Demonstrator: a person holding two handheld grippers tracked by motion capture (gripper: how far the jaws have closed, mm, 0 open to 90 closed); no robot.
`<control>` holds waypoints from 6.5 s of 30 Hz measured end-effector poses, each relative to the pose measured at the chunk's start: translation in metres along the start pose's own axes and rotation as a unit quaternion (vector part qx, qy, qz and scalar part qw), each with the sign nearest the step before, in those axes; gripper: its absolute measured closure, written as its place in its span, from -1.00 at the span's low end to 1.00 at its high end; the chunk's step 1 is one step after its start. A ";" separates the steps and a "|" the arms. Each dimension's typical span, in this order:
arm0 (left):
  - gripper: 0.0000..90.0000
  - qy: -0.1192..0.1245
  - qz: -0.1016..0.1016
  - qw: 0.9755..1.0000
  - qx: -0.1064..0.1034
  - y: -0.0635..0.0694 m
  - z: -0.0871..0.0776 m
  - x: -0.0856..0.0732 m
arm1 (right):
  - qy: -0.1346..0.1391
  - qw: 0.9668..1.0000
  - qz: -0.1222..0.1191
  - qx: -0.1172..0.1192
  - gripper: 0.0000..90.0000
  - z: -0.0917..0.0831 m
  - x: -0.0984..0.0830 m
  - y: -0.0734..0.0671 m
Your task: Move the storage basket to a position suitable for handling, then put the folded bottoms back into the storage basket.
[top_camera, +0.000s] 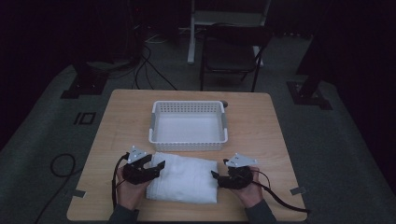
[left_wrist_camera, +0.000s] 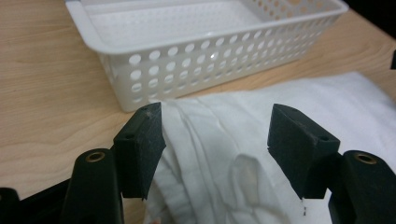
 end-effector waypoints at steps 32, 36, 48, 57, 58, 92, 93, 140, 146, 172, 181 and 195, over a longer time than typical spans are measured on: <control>-0.17 -0.036 -0.013 0.999 0.015 -0.001 0.021 -0.036 | -0.074 0.997 0.002 -0.014 -0.32 0.035 -0.027 -0.012; -0.17 -0.035 -0.019 0.999 0.011 -0.001 0.024 -0.036 | -0.075 0.997 -0.001 -0.020 -0.32 0.036 -0.027 -0.010; -0.17 -0.030 -0.018 0.999 0.008 0.002 0.038 -0.025 | -0.075 0.996 0.013 -0.050 -0.32 0.038 -0.025 0.007; -0.17 -0.026 -0.005 1.000 0.015 0.002 0.046 -0.019 | -0.077 0.995 0.010 -0.068 -0.30 0.040 -0.020 0.019; -0.17 -0.026 -0.001 0.999 0.018 0.002 0.047 -0.018 | -0.075 0.995 0.011 -0.068 -0.30 0.041 -0.020 0.020; -0.17 -0.022 -0.014 0.999 0.020 -0.003 0.062 -0.005 | -0.071 0.994 0.032 -0.081 -0.30 0.054 -0.009 0.045; -0.17 -0.021 -0.016 0.999 0.021 -0.003 0.062 -0.004 | -0.070 0.994 0.032 -0.082 -0.30 0.054 -0.008 0.047; -0.67 0.013 -0.052 0.998 -0.039 0.007 0.059 0.033 | -0.064 0.993 0.046 -0.087 -0.28 0.056 -0.008 0.054; -0.71 -0.032 -0.033 0.999 0.014 -0.007 0.073 0.008 | -0.063 0.993 0.047 -0.086 -0.28 0.056 -0.008 0.054; -0.90 -0.066 -0.089 0.991 -0.071 -0.016 0.087 -0.005 | -0.009 0.994 0.100 -0.033 -0.34 0.046 0.007 0.050; -0.87 -0.074 -0.091 0.989 -0.087 -0.013 0.086 -0.006 | -0.026 0.990 0.141 0.012 -0.72 0.059 0.003 0.046; -0.87 -0.083 -0.067 0.989 -0.104 -0.004 0.088 -0.006 | -0.039 0.977 0.183 0.103 -0.56 0.071 -0.001 0.043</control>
Point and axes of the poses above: each handheld gripper's, and its own axes: z roughly forward along the jaws, x roughly out of its top, y roughly to its right, the point moved 9 cm from there along z, roughly forward along the jaws, and after that the axes turned 5 degrees about -y, right-handed, at the moved point
